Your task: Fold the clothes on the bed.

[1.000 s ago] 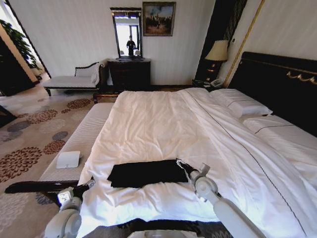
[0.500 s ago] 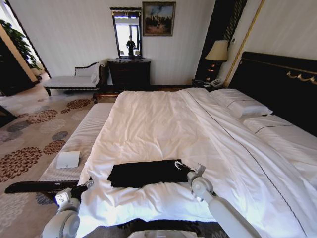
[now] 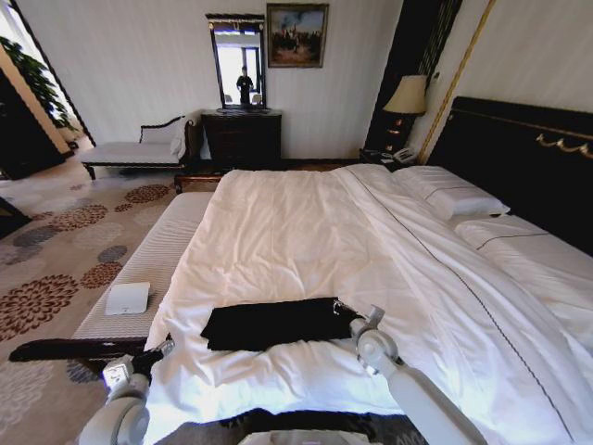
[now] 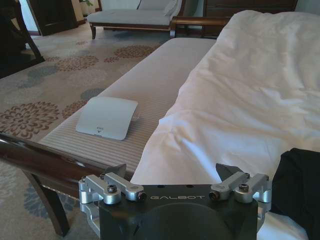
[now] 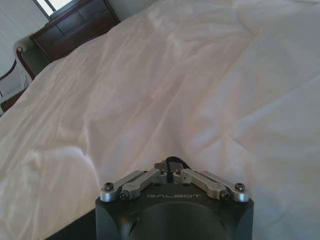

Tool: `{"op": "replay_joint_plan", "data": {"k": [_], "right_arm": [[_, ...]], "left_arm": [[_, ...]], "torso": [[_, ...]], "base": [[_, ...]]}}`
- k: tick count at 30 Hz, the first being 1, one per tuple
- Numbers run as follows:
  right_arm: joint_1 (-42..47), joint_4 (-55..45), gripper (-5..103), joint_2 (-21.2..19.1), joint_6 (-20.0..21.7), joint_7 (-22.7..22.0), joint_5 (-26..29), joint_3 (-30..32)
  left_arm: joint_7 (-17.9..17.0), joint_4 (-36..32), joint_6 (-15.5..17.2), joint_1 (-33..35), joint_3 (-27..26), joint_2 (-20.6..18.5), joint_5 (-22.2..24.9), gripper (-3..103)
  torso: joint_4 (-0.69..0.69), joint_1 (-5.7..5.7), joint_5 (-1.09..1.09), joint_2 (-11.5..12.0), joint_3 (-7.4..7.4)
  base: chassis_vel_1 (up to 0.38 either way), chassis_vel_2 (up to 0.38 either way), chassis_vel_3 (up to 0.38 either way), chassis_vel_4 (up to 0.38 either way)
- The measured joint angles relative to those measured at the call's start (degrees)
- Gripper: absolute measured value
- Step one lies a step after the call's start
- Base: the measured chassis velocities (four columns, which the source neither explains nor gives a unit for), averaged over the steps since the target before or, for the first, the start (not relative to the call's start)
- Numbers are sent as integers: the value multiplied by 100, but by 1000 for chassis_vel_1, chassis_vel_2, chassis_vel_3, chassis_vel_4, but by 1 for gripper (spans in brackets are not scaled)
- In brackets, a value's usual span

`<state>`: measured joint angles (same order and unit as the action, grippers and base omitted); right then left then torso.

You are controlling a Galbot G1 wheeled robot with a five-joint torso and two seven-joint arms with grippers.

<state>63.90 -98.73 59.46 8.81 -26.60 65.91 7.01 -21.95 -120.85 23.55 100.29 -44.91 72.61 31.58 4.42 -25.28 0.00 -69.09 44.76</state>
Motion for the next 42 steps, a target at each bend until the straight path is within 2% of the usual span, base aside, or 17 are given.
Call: {"op": "replay_joint_plan", "data": {"k": [15,20,21,23,25,26,27,28,31,32,33,34,35,36,37,39,42], "right_arm": [[-141,294,0,112,-178,178,-15,101],[-11,280,5,205,-395,350,-303,119],[48,223,16,262,-569,413,-434,218],[143,1,27,308,-858,475,-464,543],[155,-29,27,307,-879,475,-444,587],[204,-182,32,260,-940,470,-288,777],[262,-339,37,169,-949,439,-103,938],[262,-339,37,169,-949,439,-103,938],[466,-725,54,-99,-699,102,291,1157],[487,-798,54,-175,-581,-81,371,1127],[483,-839,60,-236,-488,-237,415,1044],[483,-839,60,-236,-488,-237,415,1044],[480,-859,65,-290,-425,-343,407,940],[483,-860,65,-319,-403,-388,364,884],[491,-861,76,-349,-376,-477,241,799],[491,-860,76,-347,-364,-536,211,773],[475,-856,87,-289,-306,-747,168,715]], "left_arm": [[-2,-17,-66,48,175,197,-177,100],[203,-3,-417,-29,221,304,-117,100],[429,-28,-784,-90,202,374,78,100],[1050,-401,-1454,-225,86,541,895,100],[1134,-506,-1502,-244,63,564,1076,100],[1341,-885,-1553,-346,2,619,1591,100],[1313,-1175,-1461,-494,-26,635,1731,100],[1313,-1175,-1461,-494,-26,635,1731,100],[1129,-1791,-1049,-815,88,578,1388,100],[1087,-1887,-935,-804,143,585,1290,100],[1043,-1940,-826,-739,228,630,1133,100],[1043,-1940,-826,-739,228,630,1133,100],[1002,-1915,-753,-649,317,692,932,100],[975,-1829,-739,-604,387,739,775,100],[828,-1470,-662,-523,561,867,386,100],[760,-1255,-614,-489,653,924,237,100],[786,-473,-775,-437,1075,1064,-352,100]], "torso": [[0,0,0,0,0],[0,0,1,0,0],[0,0,0,0,0],[0,0,-1,0,0],[0,0,0,0,0],[0,0,1,0,0],[0,0,3,0,0],[0,0,3,0,0],[4,0,1,0,-1],[5,0,1,0,-1],[4,0,1,0,-1],[4,0,1,0,-1],[0,0,2,0,-1],[-3,0,4,0,-1],[-2,1,0,-1,-1],[-1,1,0,-1,-1],[-1,1,-1,0,0]], "base": [[0,0,0,0],[0,0,0,0],[0,0,0,0],[0,0,0,0],[0,0,0,0],[0,0,0,0],[0,0,0,0],[0,0,0,0],[0,0,0,0],[0,0,0,0],[0,0,0,0],[0,0,0,0],[0,0,0,0],[0,0,0,0],[0,0,0,0],[0,0,0,0],[0,0,0,0]]}}
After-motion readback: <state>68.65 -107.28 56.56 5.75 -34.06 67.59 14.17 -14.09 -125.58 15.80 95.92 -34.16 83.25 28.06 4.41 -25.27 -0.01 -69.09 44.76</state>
